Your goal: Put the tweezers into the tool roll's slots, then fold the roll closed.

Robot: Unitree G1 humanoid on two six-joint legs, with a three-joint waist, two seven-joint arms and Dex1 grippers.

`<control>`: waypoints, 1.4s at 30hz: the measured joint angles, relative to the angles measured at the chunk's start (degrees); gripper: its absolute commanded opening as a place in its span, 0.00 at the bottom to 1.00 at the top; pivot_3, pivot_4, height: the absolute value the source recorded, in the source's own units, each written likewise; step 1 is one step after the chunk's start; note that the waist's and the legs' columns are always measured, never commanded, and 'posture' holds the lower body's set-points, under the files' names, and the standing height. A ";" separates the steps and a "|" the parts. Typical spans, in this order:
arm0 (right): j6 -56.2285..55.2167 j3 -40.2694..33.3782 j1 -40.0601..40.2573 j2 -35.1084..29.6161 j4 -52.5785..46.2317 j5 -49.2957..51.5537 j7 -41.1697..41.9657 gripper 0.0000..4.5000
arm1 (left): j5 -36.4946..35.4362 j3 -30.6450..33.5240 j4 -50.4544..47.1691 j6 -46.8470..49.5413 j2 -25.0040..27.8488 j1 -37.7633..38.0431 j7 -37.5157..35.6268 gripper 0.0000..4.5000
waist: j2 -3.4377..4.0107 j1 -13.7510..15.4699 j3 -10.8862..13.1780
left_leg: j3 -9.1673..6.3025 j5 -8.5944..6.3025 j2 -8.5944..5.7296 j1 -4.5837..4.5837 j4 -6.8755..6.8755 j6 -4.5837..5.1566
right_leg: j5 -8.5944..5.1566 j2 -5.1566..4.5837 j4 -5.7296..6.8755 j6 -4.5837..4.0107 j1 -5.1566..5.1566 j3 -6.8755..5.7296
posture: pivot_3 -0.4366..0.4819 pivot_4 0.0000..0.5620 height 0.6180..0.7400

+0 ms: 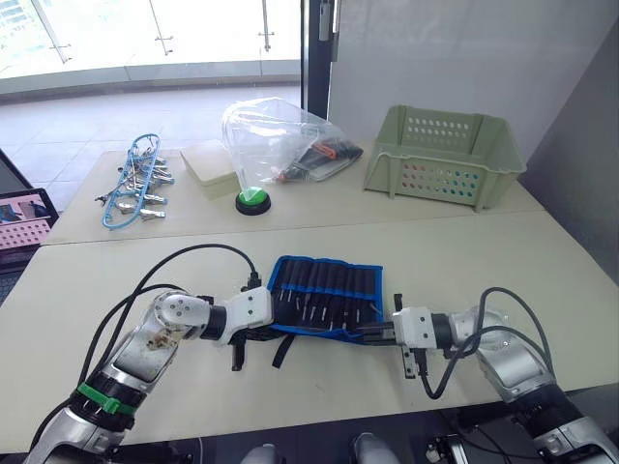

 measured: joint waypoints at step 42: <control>21.06 -6.86 0.91 1.32 -3.67 2.96 -0.36 0.00 | -9.90 3.03 4.44 11.42 -3.28 -6.33 4.95 0.34 | 0.01 1.29 0.01 | 0.01 -0.01 -0.05 -0.13 0.15 -0.05 | 0.01 -0.05 -0.04 -0.01 -0.13 0.01 | 0.48 0.27 1.00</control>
